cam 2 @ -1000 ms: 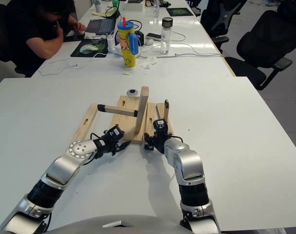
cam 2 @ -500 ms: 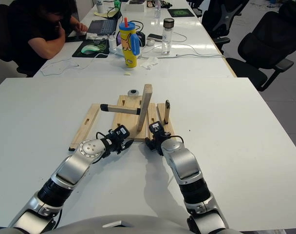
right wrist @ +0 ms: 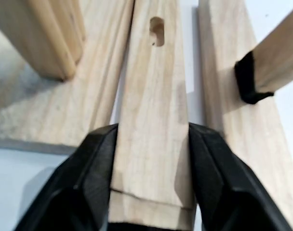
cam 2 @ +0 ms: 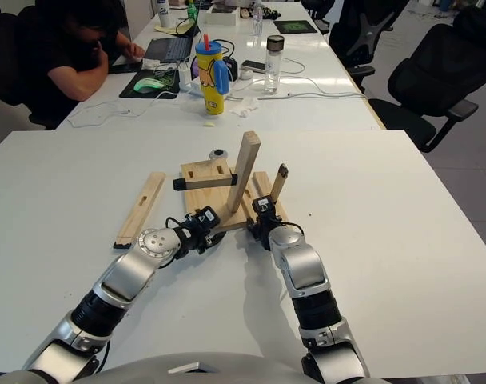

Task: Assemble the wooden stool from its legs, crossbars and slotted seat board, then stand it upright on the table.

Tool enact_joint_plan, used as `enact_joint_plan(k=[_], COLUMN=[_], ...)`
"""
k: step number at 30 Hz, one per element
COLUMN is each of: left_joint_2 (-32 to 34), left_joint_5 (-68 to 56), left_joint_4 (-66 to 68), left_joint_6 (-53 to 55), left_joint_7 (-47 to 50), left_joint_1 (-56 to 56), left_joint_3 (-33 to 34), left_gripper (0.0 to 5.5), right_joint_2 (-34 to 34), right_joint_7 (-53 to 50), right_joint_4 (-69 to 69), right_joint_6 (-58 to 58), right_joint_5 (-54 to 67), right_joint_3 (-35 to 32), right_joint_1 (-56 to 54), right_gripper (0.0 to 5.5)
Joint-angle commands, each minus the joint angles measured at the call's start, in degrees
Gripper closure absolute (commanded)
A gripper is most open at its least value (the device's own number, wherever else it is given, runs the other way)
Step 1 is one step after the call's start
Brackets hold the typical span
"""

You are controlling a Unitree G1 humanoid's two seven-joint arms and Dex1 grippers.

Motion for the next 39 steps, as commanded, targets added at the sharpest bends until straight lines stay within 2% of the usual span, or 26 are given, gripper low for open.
enact_joint_plan(k=[1,4,8,13,24,25,31,34,39], left_joint_2=[3.9,6.2,13.2,17.7,17.0,17.1,17.0,17.0,16.5], left_joint_5=[-1.5,-2.6,-5.0,-4.9,-4.7,-4.7,-4.8,-5.0,-4.9], left_joint_4=[2.8,0.7,-3.5,-2.6,-2.2,-2.2,-1.2,-1.2,-0.2], left_joint_6=[0.9,-2.4,-4.1,-5.1,-5.2,-5.3,-6.2,-6.3,-6.6], left_joint_7=[-3.1,-5.9,-14.6,-17.6,-16.8,-16.7,-17.0,-17.2,-17.5], left_joint_1=[3.7,3.4,6.6,8.3,8.5,8.7,8.2,8.1,7.3], left_joint_3=[2.1,3.5,1.3,1.6,1.1,1.2,1.1,1.2,0.7], left_gripper=[2.79,2.79,2.79,2.79,2.79,2.79,2.79,2.79,2.79], right_joint_2=[1.5,2.2,2.5,1.1,-8.8,-9.4,-8.7,-7.7,-6.3], right_joint_7=[0.0,-0.7,-1.4,2.1,4.7,5.2,6.2,6.6,5.3], right_joint_4=[-3.1,-6.3,-9.1,-11.4,-17.0,-16.8,-15.1,-15.8,-9.2], right_joint_6=[-5.4,-9.1,-13.9,-5.1,10.9,11.7,11.8,11.0,4.5], right_joint_5=[1.6,2.4,3.2,8.0,7.2,7.4,8.2,8.8,6.7], right_joint_3=[-2.4,-5.3,-7.9,-9.5,2.0,2.5,3.2,2.2,3.0], right_joint_1=[-0.7,-1.8,-4.1,-6.6,5.8,6.6,7.3,6.9,3.0], right_gripper=[3.42,3.42,3.42,3.42,3.48,3.18,2.29,2.04,2.04])
